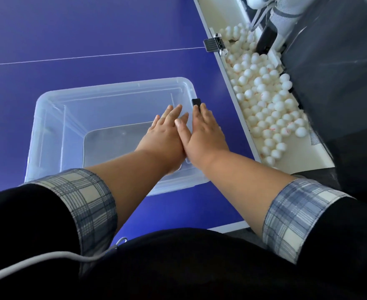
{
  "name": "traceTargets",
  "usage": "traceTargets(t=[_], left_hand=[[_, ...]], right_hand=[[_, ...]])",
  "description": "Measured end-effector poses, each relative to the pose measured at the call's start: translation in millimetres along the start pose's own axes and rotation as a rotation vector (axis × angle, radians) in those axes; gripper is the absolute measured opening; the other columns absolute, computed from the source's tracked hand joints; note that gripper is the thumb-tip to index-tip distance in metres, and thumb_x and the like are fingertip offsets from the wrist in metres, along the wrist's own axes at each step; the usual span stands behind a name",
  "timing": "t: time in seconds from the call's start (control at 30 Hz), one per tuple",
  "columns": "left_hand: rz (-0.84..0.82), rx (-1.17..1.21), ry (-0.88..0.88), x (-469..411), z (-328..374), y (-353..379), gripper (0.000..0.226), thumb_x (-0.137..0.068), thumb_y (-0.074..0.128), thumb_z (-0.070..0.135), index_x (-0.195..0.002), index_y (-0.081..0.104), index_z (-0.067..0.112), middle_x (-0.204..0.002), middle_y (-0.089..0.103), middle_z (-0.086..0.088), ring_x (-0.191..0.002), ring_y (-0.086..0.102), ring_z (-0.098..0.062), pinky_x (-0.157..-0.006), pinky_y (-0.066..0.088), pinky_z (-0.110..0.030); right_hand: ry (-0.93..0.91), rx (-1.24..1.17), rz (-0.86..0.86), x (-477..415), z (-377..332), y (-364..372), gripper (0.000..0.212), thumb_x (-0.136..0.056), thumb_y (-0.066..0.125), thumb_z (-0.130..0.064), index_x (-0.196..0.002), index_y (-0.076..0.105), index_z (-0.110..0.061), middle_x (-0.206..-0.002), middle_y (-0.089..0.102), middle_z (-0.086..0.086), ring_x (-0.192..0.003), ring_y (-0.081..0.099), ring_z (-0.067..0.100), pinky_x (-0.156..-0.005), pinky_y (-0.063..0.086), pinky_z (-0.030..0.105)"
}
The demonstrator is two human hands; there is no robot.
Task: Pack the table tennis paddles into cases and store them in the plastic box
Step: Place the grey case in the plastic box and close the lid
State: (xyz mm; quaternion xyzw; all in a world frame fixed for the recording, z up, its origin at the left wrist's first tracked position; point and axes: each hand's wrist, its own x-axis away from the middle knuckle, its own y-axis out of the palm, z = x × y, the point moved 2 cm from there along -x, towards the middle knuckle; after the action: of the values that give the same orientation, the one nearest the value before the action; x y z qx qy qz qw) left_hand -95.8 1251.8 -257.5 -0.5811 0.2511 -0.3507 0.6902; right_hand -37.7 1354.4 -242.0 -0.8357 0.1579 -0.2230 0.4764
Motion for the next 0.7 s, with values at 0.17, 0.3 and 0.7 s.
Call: traceTargets(t=[0.17,0.3,0.7], left_hand=[[0.049,0.059,-0.097,46.8,-41.0,-10.5,0.065,-0.096,0.035,0.05,-0.153,0.025,0.022,-0.163,0.015,-0.006,-0.15,0.006,-0.025,-0.119,0.007,-0.037],[0.021,-0.032,-0.267,111.8,-120.0,-23.2,0.069,-0.091,0.026,0.066,-0.153,0.017,0.037,-0.164,0.01,-0.004,-0.15,0.001,-0.025,-0.119,0.0,-0.042],[-0.05,0.953,-0.911,191.3,-242.6,-35.6,0.103,-0.074,0.07,0.061,-0.153,0.015,0.026,-0.131,0.052,0.007,-0.101,0.056,-0.018,-0.064,0.046,-0.03]], right_hand=[[-0.012,0.259,0.023,-2.8,0.8,7.0,0.09,-0.095,0.021,-0.072,-0.16,-0.002,-0.015,-0.17,-0.006,0.003,-0.156,-0.001,0.025,-0.123,0.013,0.054],[-0.015,0.467,0.053,1.8,-11.4,8.4,0.078,-0.1,0.018,-0.063,-0.161,0.005,-0.015,-0.17,-0.007,0.007,-0.156,-0.006,0.028,-0.122,0.009,0.06],[-0.29,0.422,-0.019,14.1,-198.6,114.9,0.069,-0.098,0.028,-0.064,-0.159,0.017,-0.034,-0.17,0.006,0.002,-0.156,0.0,0.024,-0.122,0.003,0.059]])
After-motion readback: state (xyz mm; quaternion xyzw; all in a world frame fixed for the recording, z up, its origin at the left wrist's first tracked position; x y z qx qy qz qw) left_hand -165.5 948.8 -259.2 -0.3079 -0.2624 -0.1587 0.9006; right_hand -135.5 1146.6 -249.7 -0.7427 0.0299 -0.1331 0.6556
